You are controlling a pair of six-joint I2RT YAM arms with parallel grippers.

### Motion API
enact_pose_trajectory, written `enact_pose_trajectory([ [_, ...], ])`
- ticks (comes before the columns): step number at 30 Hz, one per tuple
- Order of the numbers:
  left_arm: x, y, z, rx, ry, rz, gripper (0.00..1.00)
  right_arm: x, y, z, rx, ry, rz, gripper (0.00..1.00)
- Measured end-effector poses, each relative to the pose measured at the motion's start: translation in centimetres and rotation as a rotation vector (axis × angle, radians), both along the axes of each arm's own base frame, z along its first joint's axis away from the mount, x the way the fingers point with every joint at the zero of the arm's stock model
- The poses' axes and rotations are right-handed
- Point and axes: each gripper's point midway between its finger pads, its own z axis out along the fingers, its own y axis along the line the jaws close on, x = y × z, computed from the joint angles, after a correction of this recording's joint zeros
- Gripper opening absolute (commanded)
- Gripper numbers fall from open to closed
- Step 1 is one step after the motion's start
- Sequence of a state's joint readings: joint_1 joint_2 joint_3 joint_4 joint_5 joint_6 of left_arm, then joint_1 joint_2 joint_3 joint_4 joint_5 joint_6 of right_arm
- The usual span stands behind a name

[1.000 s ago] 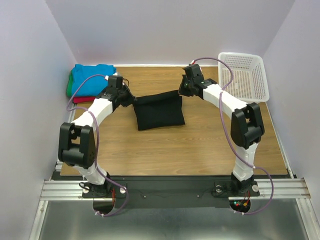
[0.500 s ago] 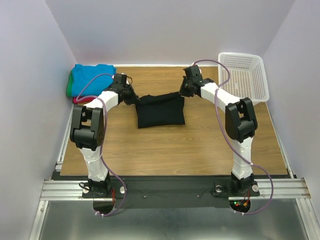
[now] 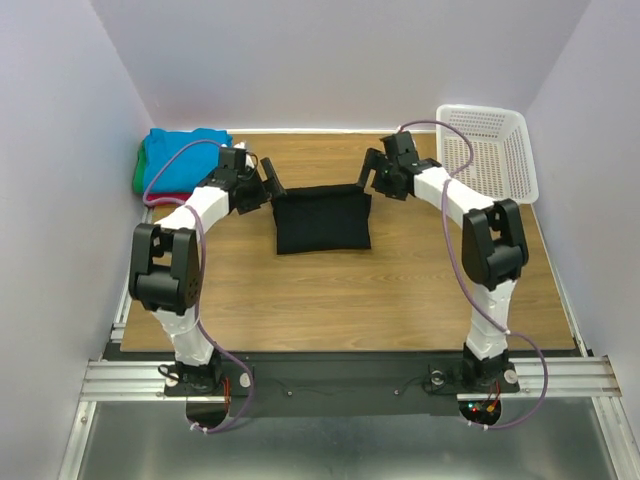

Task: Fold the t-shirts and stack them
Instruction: Fold the tshirt, then neatly place the folded tshirt to the corner

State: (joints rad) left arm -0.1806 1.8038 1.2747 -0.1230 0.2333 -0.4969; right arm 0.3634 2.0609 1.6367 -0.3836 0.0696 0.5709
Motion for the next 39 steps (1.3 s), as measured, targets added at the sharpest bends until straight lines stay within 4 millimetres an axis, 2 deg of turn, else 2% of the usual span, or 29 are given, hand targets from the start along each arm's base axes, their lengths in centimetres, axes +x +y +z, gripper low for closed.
enact_pose_trajectory([
  [1, -0.7, 0.1, 0.1, 0.005, -0.001, -0.008, 0.98, -0.7, -0.2, 0.3, 0.000, 0.004, 0.009, 1.00],
  [4, -2.6, 0.5, 0.4, 0.012, -0.017, -0.021, 0.98, -3.4, -0.4, 3.0, 0.032, -0.019, 0.047, 1.00],
  [6, -3.9, 0.5, -0.2, 0.008, -0.015, -0.038, 0.98, -5.2, -0.8, 4.5, 0.053, -0.037, 0.063, 1.00],
  [9, -4.6, 0.4, -1.3, 0.011, 0.007, -0.055, 0.95, -8.2, -1.5, 5.9, 0.072, -0.053, 0.079, 1.00],
  [10, -4.6, 0.3, -1.8, 0.013, 0.014, -0.061, 0.93, -8.9, -1.7, 6.1, 0.076, -0.055, 0.083, 1.00],
  [12, -4.4, 0.0, -2.7, 0.017, 0.022, -0.070, 0.83, -10.3, -2.0, 6.1, 0.081, -0.052, 0.090, 1.00],
  [14, -4.4, -0.3, -4.0, 0.025, 0.046, -0.083, 0.75, -11.7, -2.4, 5.3, 0.081, -0.030, 0.096, 1.00],
  [17, -4.9, -1.0, -6.4, 0.042, 0.096, -0.105, 0.75, -13.2, -2.8, 4.3, 0.078, -0.003, 0.099, 1.00],
  [18, -4.7, -1.3, -6.4, 0.043, 0.091, -0.112, 0.74, -13.7, -3.0, 4.2, 0.078, 0.003, 0.099, 1.00],
  [22, -3.8, -2.4, -6.4, 0.058, 0.074, -0.133, 0.70, -14.9, -3.4, 4.9, 0.089, -0.016, 0.101, 1.00],
  [26, -2.1, -3.7, -6.8, 0.103, 0.064, -0.138, 0.47, -15.6, -3.6, 6.0, 0.102, -0.048, 0.099, 1.00],
  [28, -1.2, -4.3, -7.1, 0.139, 0.060, -0.137, 0.40, -15.8, -3.7, 6.2, 0.106, -0.052, 0.095, 1.00],
  [29, -0.8, -4.6, -7.2, 0.161, 0.054, -0.133, 0.30, -15.8, -3.7, 6.2, 0.106, -0.053, 0.093, 1.00],
  [32, -0.2, -5.3, -7.4, 0.219, 0.055, -0.115, 0.10, -16.0, -3.9, 5.8, 0.100, -0.047, 0.086, 1.00],
  [33, 0.2, -5.4, -7.3, 0.246, 0.055, -0.105, 0.00, -16.1, -4.1, 5.6, 0.098, -0.044, 0.081, 1.00],
  [39, 1.3, -5.2, -6.8, 0.411, 0.045, -0.075, 0.00, -17.1, -4.6, 5.0, 0.089, -0.032, 0.070, 1.00],
])
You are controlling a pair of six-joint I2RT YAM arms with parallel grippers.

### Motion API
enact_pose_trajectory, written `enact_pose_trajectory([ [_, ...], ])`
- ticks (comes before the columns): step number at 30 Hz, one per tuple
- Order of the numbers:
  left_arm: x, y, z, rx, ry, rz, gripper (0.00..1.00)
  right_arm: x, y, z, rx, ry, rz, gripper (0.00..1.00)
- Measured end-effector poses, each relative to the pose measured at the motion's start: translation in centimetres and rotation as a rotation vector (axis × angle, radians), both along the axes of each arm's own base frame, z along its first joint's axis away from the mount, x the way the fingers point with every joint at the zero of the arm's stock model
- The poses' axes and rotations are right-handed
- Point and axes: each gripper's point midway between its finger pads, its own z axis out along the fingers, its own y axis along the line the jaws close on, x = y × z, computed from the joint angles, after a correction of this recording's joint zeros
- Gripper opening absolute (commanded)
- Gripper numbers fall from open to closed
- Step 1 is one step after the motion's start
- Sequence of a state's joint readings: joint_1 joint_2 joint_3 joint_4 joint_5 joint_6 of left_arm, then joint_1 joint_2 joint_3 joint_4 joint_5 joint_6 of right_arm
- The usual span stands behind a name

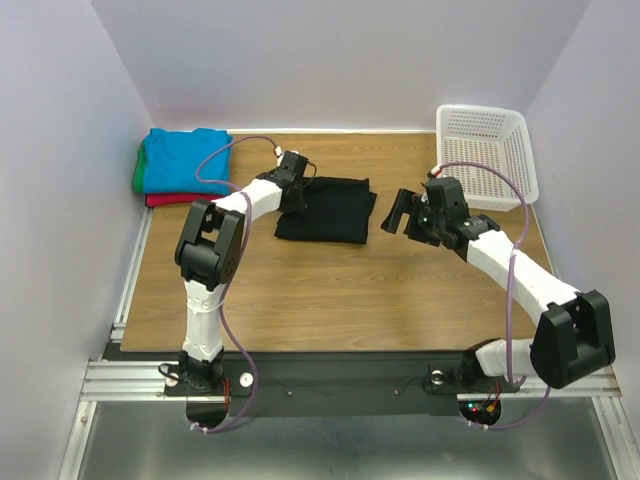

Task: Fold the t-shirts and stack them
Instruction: Neatly place the folded tshirt to the corner

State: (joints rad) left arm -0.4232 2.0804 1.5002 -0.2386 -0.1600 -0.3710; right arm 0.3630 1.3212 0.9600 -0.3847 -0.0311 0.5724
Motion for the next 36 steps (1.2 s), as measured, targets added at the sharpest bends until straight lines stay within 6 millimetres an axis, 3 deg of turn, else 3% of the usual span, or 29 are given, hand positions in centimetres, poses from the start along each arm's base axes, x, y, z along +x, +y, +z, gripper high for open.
enact_pose_trajectory([
  [7, 0.8, 4.6, 1.9, 0.286, -0.041, 0.028, 0.00, -1.6, -0.7, 0.5, 0.007, -0.032, -0.003, 1.00],
  [11, 2.6, 6.5, 5.9, 0.416, -0.125, 0.021, 0.00, -2.2, -1.3, 0.2, -0.007, -0.038, -0.010, 1.00],
  [16, 4.5, 9.2, 12.9, 0.595, -0.256, 0.032, 0.00, -3.3, -2.5, -1.7, -0.056, -0.016, -0.034, 1.00],
  [20, 5.5, 11.9, 16.3, 0.718, -0.296, 0.057, 0.00, -3.7, -3.3, -2.6, -0.089, -0.006, -0.051, 1.00],
  [28, 6.6, 16.6, 20.2, 0.880, -0.303, 0.093, 0.00, -3.5, -4.0, -3.4, -0.125, 0.005, -0.073, 1.00],
  [36, 7.1, 17.3, 22.9, 0.957, -0.325, 0.075, 0.00, -4.0, -4.6, -4.9, -0.158, 0.036, -0.086, 1.00],
])
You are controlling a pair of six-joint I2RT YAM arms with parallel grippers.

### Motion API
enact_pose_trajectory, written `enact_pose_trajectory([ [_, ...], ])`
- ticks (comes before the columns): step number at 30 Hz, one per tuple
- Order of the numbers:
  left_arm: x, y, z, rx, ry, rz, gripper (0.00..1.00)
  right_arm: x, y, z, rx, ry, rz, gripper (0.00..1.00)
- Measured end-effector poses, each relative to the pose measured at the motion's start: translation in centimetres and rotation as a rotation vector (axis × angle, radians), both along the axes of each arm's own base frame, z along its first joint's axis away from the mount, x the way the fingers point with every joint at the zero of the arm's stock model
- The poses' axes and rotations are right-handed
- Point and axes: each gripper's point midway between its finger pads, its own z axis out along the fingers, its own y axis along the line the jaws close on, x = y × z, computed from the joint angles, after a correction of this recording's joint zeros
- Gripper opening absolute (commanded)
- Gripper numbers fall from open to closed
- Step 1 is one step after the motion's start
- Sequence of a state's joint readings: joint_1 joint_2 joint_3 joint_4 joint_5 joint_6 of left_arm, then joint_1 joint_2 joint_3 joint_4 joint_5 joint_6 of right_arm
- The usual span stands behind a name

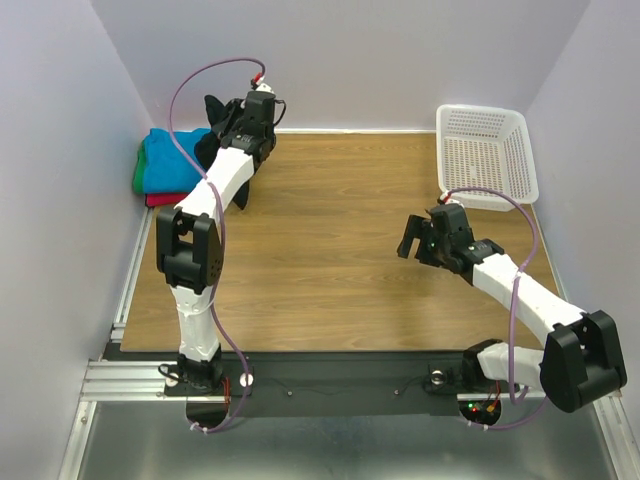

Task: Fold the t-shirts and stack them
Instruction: Neatly place the folded tshirt to the corner

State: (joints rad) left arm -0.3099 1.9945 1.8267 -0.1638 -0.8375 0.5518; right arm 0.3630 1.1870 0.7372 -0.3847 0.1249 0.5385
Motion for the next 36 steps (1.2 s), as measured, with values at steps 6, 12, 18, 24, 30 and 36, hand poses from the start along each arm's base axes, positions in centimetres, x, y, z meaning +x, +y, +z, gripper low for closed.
enact_pose_trajectory([
  [6, 0.3, -0.1, 1.9, 0.010, -0.023, -0.027, 0.00, 0.1, -0.1, 0.0, -0.004, -0.003, -0.003, 1.00],
  [12, 0.7, 0.3, 3.0, -0.012, -0.048, -0.047, 0.00, 0.2, -0.3, 0.2, -0.013, -0.011, -0.014, 1.00],
  [18, 1.3, 3.2, 4.3, -0.054, -0.089, -0.021, 0.00, 0.2, -0.6, 0.3, -0.023, -0.019, -0.019, 1.00],
  [24, 1.8, 7.6, 4.5, -0.088, -0.125, 0.039, 0.00, 0.3, -0.8, 0.0, -0.036, -0.014, -0.024, 1.00],
  [30, 3.4, 12.0, 0.0, -0.128, -0.075, 0.089, 0.00, 0.4, -1.1, -0.7, -0.061, 0.003, -0.034, 1.00],
  [36, 4.9, 15.8, -3.9, -0.178, -0.057, 0.166, 0.33, 0.4, -1.4, -1.3, -0.080, 0.021, -0.043, 1.00],
])
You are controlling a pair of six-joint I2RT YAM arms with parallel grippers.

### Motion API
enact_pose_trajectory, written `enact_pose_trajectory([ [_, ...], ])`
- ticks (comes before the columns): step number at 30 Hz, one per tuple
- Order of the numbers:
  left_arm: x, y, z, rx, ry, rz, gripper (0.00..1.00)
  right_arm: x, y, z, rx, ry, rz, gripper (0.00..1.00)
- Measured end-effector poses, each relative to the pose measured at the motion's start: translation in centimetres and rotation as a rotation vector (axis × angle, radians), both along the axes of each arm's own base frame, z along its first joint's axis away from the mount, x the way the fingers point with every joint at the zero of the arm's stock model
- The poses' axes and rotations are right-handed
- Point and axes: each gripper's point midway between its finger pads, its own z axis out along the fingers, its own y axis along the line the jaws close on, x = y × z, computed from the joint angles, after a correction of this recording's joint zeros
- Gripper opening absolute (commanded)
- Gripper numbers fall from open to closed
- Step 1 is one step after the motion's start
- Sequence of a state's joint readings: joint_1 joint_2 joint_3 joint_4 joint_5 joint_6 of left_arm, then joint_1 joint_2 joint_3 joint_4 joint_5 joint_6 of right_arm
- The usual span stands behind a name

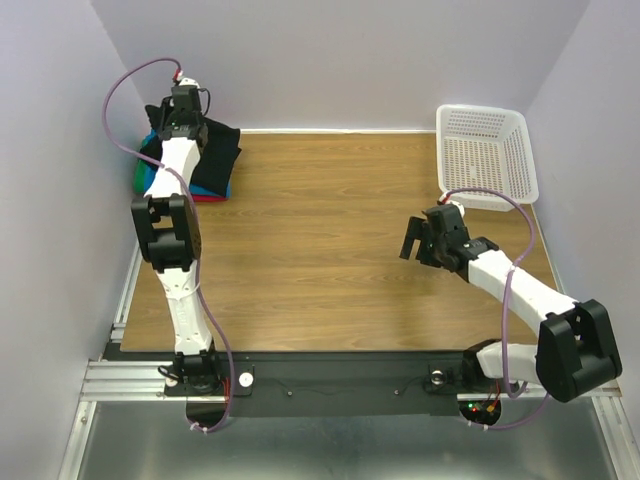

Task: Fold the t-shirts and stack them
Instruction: Neatly place the folded tshirt to the corner

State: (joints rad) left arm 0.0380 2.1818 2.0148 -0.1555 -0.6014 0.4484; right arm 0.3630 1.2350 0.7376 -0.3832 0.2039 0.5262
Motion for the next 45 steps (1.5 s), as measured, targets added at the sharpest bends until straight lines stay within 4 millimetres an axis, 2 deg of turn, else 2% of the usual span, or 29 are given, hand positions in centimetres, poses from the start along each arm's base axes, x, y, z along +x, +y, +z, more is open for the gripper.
enact_pose_trajectory([
  [1, 0.0, 0.7, -0.3, -0.008, 0.002, 0.015, 0.57, 0.0, 0.0, -0.2, -0.003, 0.004, -0.001, 1.00],
  [2, -0.1, 1.2, -0.5, -0.022, -0.007, 0.032, 0.75, 0.0, -0.1, -0.3, -0.005, 0.009, -0.002, 1.00],
  [3, -0.3, 1.7, -0.5, -0.029, -0.009, 0.043, 0.88, 0.0, -0.1, -0.4, -0.007, 0.012, -0.002, 1.00],
  [4, -0.5, 2.4, -0.3, -0.038, -0.022, 0.064, 0.94, 0.0, -0.1, -0.6, -0.009, 0.017, -0.002, 1.00],
  [5, -0.5, 2.7, 0.0, -0.044, -0.036, 0.074, 0.99, -0.1, -0.1, -0.6, -0.011, 0.020, -0.002, 1.00],
  [9, -0.6, 3.8, 1.1, -0.086, -0.099, 0.108, 0.99, -0.1, -0.1, -0.7, -0.011, 0.022, -0.002, 1.00],
  [13, -0.9, 2.5, 2.1, -0.182, -0.137, 0.076, 0.99, -0.1, 0.0, -0.6, -0.008, 0.020, -0.002, 1.00],
  [17, -2.2, -0.8, 5.7, -0.340, -0.238, -0.001, 0.99, 0.0, 0.2, 0.1, 0.011, 0.000, 0.003, 1.00],
  [19, -4.6, -3.8, 8.3, -0.450, -0.311, -0.069, 0.99, 0.0, 0.3, 0.7, 0.024, -0.019, 0.005, 1.00],
  [20, -5.6, -4.7, 8.9, -0.477, -0.328, -0.086, 0.99, 0.0, 0.4, 1.0, 0.031, -0.026, 0.006, 1.00],
  [22, -10.1, -8.8, 10.9, -0.567, -0.384, -0.162, 0.99, -0.1, 0.6, 2.0, 0.052, -0.057, 0.011, 1.00],
  [23, -11.7, -10.4, 11.6, -0.595, -0.422, -0.191, 0.99, -0.1, 0.7, 2.5, 0.063, -0.071, 0.014, 1.00],
  [24, -14.2, -12.8, 13.1, -0.634, -0.470, -0.242, 0.99, -0.1, 0.7, 3.0, 0.071, -0.084, 0.016, 1.00],
  [25, -15.4, -14.4, 13.4, -0.665, -0.493, -0.270, 0.99, -0.2, 0.9, 3.8, 0.088, -0.110, 0.022, 1.00],
  [26, -17.7, -16.6, 14.0, -0.719, -0.544, -0.322, 0.99, -0.3, 1.0, 4.8, 0.107, -0.139, 0.027, 1.00],
  [28, -22.2, -19.4, 12.3, -0.825, -0.547, -0.384, 0.99, -0.5, 1.1, 6.2, 0.134, -0.182, 0.032, 1.00],
  [31, -26.0, -19.5, 7.8, -0.922, -0.516, -0.338, 0.99, -1.0, 1.2, 7.8, 0.177, -0.239, 0.035, 1.00],
  [34, -28.5, -19.3, 3.1, -0.984, -0.470, -0.267, 0.99, -1.7, 1.2, 7.7, 0.197, -0.247, 0.031, 1.00],
  [39, -30.1, -19.8, -1.5, -1.036, -0.366, -0.190, 0.99, -3.5, 0.7, 5.1, 0.217, -0.203, -0.003, 1.00],
  [42, -30.4, -19.8, -2.3, -1.055, -0.356, -0.162, 0.99, -4.5, 0.4, 4.4, 0.240, -0.202, -0.027, 1.00],
  [45, -30.4, -19.7, -2.4, -1.064, -0.358, -0.150, 0.99, -4.9, 0.2, 4.6, 0.257, -0.222, -0.037, 1.00],
])
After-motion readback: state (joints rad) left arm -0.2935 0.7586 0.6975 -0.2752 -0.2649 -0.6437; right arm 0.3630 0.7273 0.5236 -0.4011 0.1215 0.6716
